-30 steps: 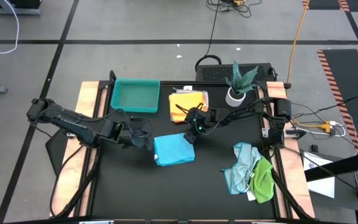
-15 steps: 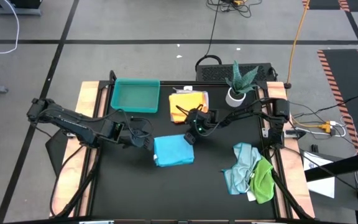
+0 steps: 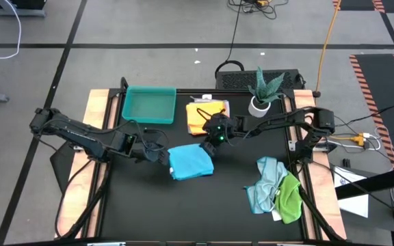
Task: Fold microfiber towels
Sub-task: Stack the folded blue microfiber towel on top of the folded gray microfiber towel
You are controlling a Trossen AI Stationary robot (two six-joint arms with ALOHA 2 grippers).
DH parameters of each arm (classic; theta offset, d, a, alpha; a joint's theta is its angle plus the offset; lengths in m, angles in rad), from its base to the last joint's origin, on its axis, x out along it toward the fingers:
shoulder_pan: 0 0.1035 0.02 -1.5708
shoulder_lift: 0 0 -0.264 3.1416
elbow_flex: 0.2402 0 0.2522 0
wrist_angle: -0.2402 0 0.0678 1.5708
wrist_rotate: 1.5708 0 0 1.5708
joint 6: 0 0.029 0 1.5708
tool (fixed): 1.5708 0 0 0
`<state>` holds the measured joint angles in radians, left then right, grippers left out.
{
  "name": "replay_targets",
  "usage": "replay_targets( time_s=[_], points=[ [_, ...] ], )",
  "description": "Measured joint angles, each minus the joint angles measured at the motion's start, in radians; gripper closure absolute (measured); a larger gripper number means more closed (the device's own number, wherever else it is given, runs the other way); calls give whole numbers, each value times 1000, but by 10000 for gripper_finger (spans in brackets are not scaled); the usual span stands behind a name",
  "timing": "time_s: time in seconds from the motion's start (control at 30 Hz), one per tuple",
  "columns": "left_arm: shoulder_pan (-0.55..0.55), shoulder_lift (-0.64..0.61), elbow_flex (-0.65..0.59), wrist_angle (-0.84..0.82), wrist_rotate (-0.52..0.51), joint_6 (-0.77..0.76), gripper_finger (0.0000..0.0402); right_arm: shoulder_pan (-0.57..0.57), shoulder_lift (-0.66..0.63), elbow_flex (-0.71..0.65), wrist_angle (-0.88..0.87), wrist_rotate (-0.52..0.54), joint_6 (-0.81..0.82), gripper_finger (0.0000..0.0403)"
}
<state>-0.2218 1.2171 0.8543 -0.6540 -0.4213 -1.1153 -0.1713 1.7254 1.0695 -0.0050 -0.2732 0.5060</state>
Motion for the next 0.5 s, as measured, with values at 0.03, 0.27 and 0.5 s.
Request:
replay_targets(
  time_s=[0.03,0.27,0.5],
  points=[
    [0,0,0,0,0,0,311,-5,0,7,1,2,-6,401],
    [0,0,0,0,0,4,311,-65,1,52,-39,6,-71,402],
    [0,0,0,0,0,4,311,-155,1,128,-113,6,-162,402]
  ],
)
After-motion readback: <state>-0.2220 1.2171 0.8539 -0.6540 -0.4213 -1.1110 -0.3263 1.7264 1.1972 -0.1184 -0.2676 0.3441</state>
